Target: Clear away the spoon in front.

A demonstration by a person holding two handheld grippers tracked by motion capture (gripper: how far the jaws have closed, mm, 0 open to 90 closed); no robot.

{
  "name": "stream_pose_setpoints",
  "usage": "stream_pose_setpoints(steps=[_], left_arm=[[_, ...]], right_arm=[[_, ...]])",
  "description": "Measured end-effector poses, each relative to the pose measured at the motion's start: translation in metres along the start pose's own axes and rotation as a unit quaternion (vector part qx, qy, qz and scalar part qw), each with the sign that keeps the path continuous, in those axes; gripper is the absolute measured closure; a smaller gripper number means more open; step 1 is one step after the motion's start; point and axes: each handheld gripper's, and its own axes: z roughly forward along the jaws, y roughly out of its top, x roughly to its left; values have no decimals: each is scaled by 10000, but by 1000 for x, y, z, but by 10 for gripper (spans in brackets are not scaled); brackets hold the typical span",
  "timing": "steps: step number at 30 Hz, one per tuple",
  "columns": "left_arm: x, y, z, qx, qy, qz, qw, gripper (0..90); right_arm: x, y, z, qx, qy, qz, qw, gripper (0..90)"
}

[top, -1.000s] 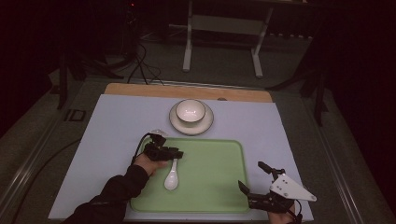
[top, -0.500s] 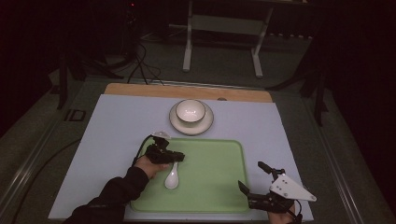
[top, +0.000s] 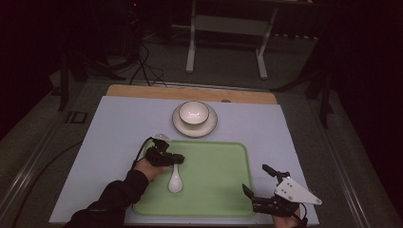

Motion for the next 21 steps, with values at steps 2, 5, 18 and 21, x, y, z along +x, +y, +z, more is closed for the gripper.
stream_pose_setpoints(steps=[2, 5, 18, 21], left_arm=[[-2, 1, -2, -69, -69, 54, 9999, 774], [-6, 4, -5, -136, -92, 149, 9998, 699], [-27, 16, -34, -835, -732, 695, 9914, 253], [-30, 17, -40, -808, -846, 849, 9895, 141]], right_arm=[[0, 0, 0, 7, 3, -4, 10000, 112], [0, 0, 0, 9, 6, -4, 10000, 113], [0, 0, 0, -7, 0, 3, 10000, 112], [0, 0, 0, 0, -2, 2, 10000, 112]])
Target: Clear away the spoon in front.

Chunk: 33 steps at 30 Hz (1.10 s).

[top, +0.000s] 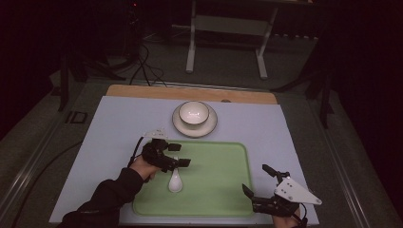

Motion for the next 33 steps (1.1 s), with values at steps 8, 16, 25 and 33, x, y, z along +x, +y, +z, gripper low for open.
stream_pose_setpoints(steps=[8, 16, 25, 33], left_arm=[[-9, 4, -13, -22, 161, 306, 9994, 3], [-19, 1, -39, -65, 268, 514, 9983, 3], [-26, -11, -62, -64, 425, 608, 9972, 3], [-26, -28, -84, -165, 602, 539, 9966, 3]], right_arm=[[0, 0, 0, -3, -10, 6, 10000, 112], [-1, 0, 1, -3, -5, 2, 10000, 112], [-1, 0, 2, 15, 15, 24, 10000, 112], [0, 0, 1, -1, -6, 4, 10000, 112]])
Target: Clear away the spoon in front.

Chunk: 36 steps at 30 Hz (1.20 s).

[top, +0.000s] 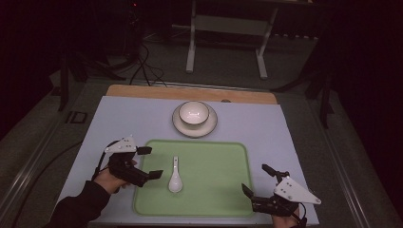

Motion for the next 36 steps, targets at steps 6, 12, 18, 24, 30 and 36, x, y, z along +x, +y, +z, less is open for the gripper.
stream_pose_setpoints(steps=[6, 12, 18, 24, 30, 36], left_arm=[[1, -13, -7, -102, 147, -97, 9998, 3], [-2, -28, -6, -262, 148, -235, 9993, 3], [-4, -38, -2, -286, 182, -271, 9991, 3], [-9, -45, 6, -202, 215, -158, 9994, 4], [-11, -47, 9, -189, 302, 39, 9994, 3], [-9, -48, 13, -129, 384, 65, 9992, 4]], right_arm=[[1, 0, -1, -10, 4, -15, 10000, 112], [0, 0, -1, -16, -1, -3, 10000, 112], [0, 0, -1, -14, -2, -2, 10000, 112], [0, -1, 0, 12, 11, -18, 10000, 112], [-2, -1, 0, 0, 18, 42, 10000, 112], [-1, -1, 2, 20, 37, 14, 10000, 112]])
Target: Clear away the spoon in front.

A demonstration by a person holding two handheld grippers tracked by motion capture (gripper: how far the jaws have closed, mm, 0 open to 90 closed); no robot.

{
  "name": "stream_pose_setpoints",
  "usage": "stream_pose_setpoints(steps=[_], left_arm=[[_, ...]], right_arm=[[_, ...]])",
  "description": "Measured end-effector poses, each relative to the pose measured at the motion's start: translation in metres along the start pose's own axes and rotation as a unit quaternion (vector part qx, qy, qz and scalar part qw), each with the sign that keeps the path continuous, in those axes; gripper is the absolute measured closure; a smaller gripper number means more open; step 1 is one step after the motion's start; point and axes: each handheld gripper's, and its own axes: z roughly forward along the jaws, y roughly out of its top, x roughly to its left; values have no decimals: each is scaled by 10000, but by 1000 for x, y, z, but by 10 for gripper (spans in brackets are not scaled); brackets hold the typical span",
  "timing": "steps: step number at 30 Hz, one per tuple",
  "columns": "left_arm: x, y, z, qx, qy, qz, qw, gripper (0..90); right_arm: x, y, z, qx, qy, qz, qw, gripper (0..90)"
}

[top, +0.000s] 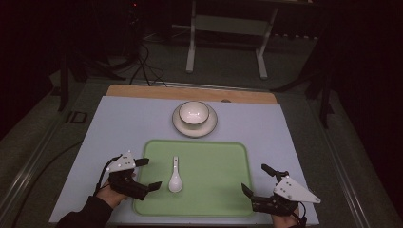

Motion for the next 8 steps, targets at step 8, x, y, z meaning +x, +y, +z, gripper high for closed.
stream_pose_setpoints(steps=[8], left_arm=[[0, -2, 2, 49, 46, 102, 9999, 3]], right_arm=[[-1, 0, 1, 17, 42, 48, 10000, 112]])
